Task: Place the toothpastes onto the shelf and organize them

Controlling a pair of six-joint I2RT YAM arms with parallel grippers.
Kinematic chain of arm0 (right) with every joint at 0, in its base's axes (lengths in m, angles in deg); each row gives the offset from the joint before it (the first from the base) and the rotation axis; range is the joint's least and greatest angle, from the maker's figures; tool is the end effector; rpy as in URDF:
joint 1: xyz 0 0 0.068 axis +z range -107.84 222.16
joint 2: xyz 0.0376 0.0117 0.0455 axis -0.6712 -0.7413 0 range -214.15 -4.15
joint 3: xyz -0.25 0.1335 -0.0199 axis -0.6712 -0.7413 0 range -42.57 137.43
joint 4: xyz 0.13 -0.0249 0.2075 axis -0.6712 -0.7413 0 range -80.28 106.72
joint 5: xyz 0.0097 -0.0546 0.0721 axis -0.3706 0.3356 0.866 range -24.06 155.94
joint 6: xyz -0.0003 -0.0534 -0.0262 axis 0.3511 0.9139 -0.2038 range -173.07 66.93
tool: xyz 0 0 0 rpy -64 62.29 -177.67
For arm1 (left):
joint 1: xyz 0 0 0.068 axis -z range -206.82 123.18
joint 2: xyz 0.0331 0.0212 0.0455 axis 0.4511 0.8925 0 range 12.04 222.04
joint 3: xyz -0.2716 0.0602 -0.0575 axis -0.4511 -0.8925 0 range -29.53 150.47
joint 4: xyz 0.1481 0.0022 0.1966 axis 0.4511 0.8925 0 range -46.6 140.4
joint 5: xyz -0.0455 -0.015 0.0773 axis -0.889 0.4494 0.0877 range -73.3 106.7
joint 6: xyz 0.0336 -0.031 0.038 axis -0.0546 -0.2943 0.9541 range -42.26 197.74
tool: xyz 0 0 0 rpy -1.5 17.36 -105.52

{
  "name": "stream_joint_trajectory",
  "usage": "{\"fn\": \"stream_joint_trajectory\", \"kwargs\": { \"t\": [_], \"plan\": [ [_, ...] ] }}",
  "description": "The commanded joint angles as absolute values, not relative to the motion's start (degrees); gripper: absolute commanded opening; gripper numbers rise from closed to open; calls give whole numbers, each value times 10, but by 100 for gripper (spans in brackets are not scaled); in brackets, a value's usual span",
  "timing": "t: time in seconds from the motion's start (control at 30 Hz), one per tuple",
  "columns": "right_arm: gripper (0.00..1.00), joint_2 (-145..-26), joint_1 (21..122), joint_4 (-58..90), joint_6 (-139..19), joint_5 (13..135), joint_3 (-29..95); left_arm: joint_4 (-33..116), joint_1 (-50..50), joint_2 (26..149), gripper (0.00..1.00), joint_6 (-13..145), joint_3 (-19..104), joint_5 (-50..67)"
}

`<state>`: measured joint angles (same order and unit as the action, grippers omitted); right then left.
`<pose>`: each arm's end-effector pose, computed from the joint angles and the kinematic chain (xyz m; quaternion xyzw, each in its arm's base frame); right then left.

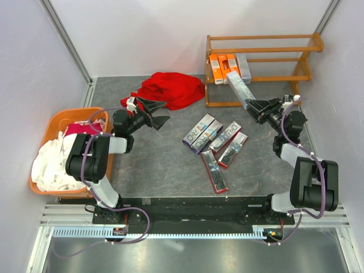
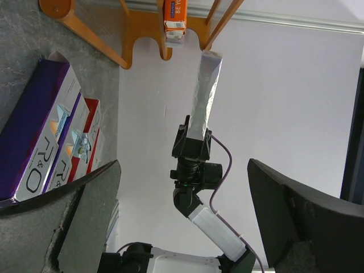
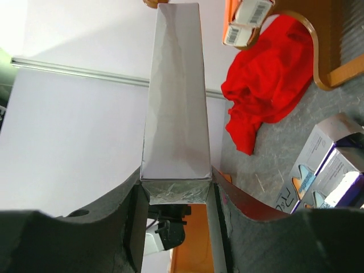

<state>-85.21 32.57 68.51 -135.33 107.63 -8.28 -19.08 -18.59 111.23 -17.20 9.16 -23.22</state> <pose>0.2845 -0.0188 0.2696 0.2710 0.6277 0.6019 0.4127 0.3287 -0.0758 0.2199 -0.2698 0.6434 -0.6770 0.2342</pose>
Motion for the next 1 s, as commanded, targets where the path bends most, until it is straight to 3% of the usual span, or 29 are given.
{"fn": "stream_joint_trajectory", "kwargs": {
  "t": [0.0,0.97],
  "plan": [
    [25,-852,300,793,-1395,1111,-75,-212,-184,1125,100,-154,107,-249],
    [24,-1075,265,852,-1447,971,100,-245,-184,1159,100,-160,112,-256]
  ]
}}
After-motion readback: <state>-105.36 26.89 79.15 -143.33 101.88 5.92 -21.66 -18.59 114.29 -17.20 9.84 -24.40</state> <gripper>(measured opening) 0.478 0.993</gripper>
